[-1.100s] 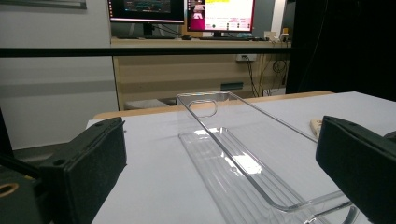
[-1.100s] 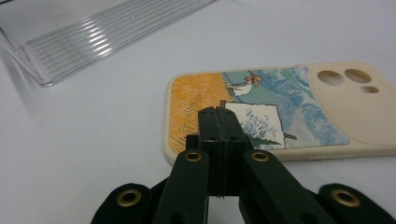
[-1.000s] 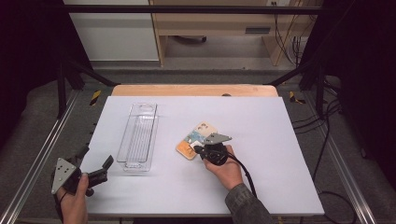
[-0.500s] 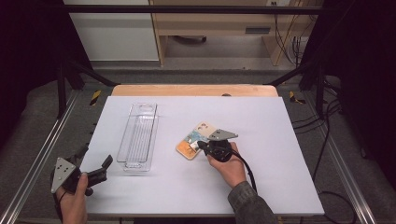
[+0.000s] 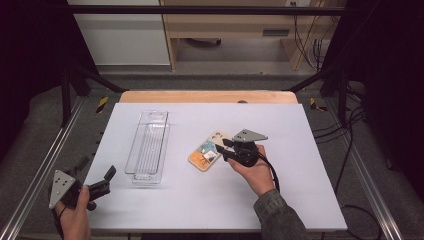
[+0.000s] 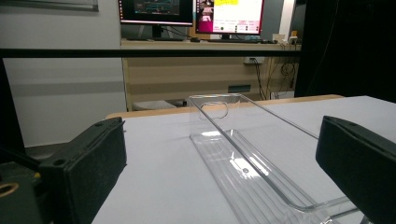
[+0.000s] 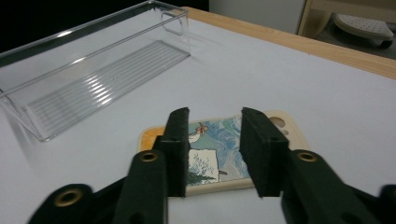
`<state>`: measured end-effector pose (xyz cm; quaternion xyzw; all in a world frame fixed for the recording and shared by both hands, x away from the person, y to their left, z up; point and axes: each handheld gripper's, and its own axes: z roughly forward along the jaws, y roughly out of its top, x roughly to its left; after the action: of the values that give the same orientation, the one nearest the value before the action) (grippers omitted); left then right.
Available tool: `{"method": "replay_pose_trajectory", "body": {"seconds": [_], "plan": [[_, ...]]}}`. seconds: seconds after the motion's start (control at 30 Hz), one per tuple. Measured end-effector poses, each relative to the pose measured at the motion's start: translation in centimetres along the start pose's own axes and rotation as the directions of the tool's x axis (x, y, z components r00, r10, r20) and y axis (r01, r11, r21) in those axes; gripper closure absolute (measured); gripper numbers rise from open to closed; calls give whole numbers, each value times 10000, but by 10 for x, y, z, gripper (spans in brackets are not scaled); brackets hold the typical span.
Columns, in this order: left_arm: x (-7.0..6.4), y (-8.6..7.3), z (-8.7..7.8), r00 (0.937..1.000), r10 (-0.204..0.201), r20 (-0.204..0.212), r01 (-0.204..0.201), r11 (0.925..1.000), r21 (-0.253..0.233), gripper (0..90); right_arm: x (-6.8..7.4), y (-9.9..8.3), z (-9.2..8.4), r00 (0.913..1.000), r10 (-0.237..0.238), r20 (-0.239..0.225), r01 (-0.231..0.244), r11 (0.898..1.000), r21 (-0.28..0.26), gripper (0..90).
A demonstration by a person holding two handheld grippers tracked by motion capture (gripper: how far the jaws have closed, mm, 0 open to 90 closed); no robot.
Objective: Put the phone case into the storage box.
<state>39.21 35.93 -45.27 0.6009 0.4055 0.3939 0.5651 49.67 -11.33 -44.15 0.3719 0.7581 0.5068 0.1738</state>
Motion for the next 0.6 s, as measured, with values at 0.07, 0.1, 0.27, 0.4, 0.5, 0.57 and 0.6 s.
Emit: {"method": "replay_pose_trajectory", "body": {"seconds": [0.07, 0.1, 0.27, 0.4, 0.5, 0.57, 0.6], "plan": [[0, 0, 0, 10000, 24, 2, -24, 10000, 8, 17, -3, 0, -1, 9997, 260, 41, -260, 9997, 36, 435], [-1, 0, 0, 10000, 33, 15, -33, 10000, 14, 17, -3, 0, -1, 9997, 260, 41, -260, 9997, 36, 435], [0, -2, 5, 10000, 22, 53, -22, 10000, 97, 17, -11, 0, -5, 9968, 578, 551, -579, 9983, 11, 215], [1, -3, 4, 10000, -17, 33, 17, 9999, 108, 17, -19, 3, -12, 9944, 621, 861, -598, 9978, -284, 147], [1, 0, 2, 10000, 36, 6, -36, 10000, 35, 17, -23, 5, -20, 9918, 684, 1077, -630, 9966, -528, 128], [1, 0, 1, 10000, 11, -20, -11, 10000, 37, 17, -25, 4, -28, 9914, 598, 1163, -528, 9966, -625, 113], [1, 0, 1, 10000, -3, -23, 3, 10000, 38, 17, -26, 4, -30, 9912, 605, 1177, -529, 9964, -664, 110]]}}
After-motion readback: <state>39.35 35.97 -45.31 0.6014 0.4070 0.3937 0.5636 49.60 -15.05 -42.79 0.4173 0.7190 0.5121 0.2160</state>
